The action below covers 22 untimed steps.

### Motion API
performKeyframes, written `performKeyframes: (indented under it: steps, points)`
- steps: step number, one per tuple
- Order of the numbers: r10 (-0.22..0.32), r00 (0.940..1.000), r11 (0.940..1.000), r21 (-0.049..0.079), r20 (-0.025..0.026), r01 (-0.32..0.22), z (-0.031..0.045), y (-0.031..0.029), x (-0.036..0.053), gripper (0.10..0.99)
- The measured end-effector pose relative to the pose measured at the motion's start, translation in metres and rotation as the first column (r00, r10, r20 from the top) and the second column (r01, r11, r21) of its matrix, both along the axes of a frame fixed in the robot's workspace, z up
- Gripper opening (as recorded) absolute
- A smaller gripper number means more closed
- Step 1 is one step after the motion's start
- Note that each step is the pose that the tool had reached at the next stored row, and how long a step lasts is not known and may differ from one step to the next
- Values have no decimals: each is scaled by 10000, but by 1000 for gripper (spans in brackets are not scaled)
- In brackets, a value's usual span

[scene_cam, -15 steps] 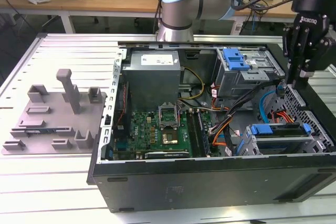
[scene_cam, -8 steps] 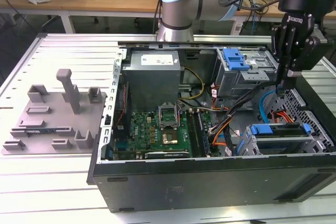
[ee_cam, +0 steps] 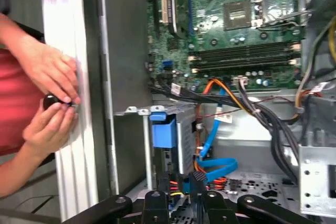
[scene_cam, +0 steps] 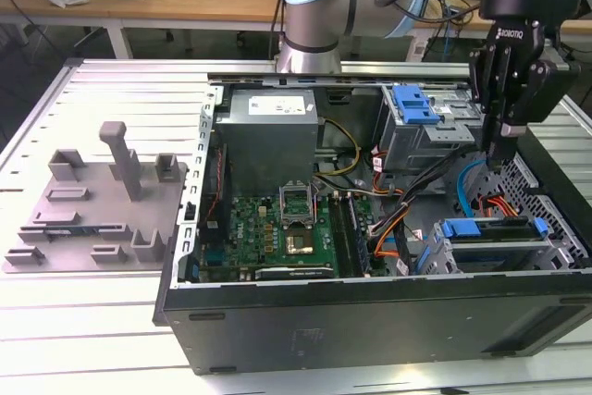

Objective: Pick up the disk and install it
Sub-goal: 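Insert the second disk wire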

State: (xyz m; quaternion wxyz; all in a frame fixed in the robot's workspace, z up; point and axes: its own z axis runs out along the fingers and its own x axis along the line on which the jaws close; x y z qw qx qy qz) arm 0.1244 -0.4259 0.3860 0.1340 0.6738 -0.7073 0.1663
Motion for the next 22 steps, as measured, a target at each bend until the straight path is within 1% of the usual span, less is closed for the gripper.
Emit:
performKeyframes:
  steps: [1, 2, 3, 4, 9, 10, 11, 12, 13, 14, 17, 19, 22]
  points:
    - [14, 10000, 10000, -90, 3, -14, -1, 31, -2, 306]
    - [39, 10000, 9998, -200, 14, -39, -3, 99, -5, 306]
    - [56, 10000, 9996, -262, 17, -56, -5, 131, -7, 306]
    - [77, 10000, 9994, -335, 18, -77, -6, 137, -8, 306]
    - [257, 9997, 9989, -386, 37, -256, -21, 137, -14, 306]
    - [329, 9994, 9987, -390, 70, -326, -32, 137, -18, 306]
    - [385, 9992, 9985, -392, 135, -379, -43, 137, -25, 306]
    - [424, 9988, 9984, -394, 234, -415, -56, 136, -37, 306]
    - [437, 9986, 9983, -399, 299, -425, -64, 136, -46, 306]
    - [444, 9984, 9983, -401, 346, -430, -70, 135, -51, 306]
    - [449, 9982, 9982, -403, 395, -433, -77, 122, -59, 306]
    - [450, 9982, 9982, -403, 406, -434, -81, 107, -64, 306]
    - [451, 9980, 9983, -385, 436, -434, -101, 94, -74, 306]
